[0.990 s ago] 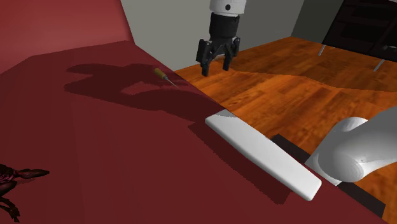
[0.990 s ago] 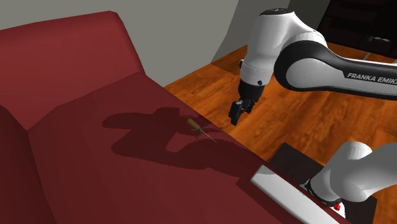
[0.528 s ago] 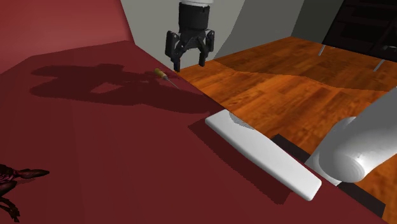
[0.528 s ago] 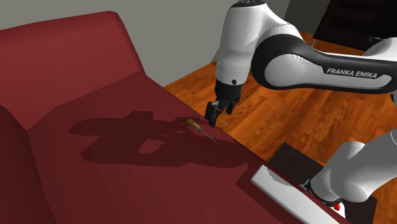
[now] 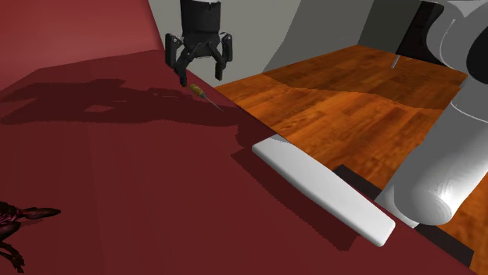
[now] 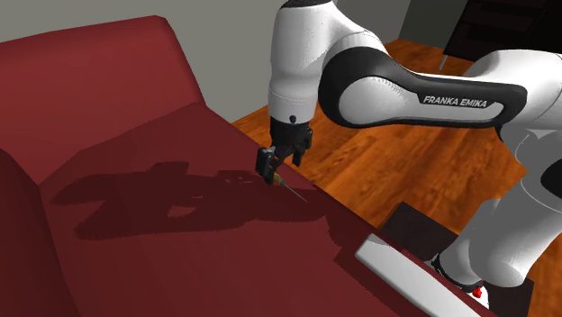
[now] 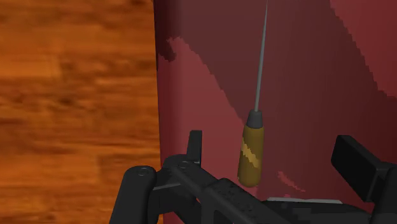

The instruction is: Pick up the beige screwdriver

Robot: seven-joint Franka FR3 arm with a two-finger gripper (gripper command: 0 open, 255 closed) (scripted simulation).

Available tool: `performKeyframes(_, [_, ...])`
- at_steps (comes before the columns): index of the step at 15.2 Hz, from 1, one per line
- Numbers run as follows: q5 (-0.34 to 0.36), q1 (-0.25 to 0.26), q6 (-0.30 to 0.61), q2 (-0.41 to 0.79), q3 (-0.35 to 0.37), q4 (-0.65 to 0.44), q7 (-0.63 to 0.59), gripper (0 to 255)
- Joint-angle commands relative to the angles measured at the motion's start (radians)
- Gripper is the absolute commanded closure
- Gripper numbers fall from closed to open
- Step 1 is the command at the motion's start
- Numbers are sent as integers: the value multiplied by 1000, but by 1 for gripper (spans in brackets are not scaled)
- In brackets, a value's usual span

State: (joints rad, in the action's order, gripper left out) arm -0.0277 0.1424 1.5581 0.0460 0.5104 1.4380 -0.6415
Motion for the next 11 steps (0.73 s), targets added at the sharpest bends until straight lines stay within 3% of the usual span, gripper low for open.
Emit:
performKeyframes(1, [-5,-1,28,-9,-1,35,2,0])
performKeyframes(6, [-15,-6,81,-28,-4,105,11,0])
performKeyframes(7, [-15,-5,81,-29,-4,106,10,255])
performKeyframes(11, [-15,-5,82,-28,-4,106,11,255])
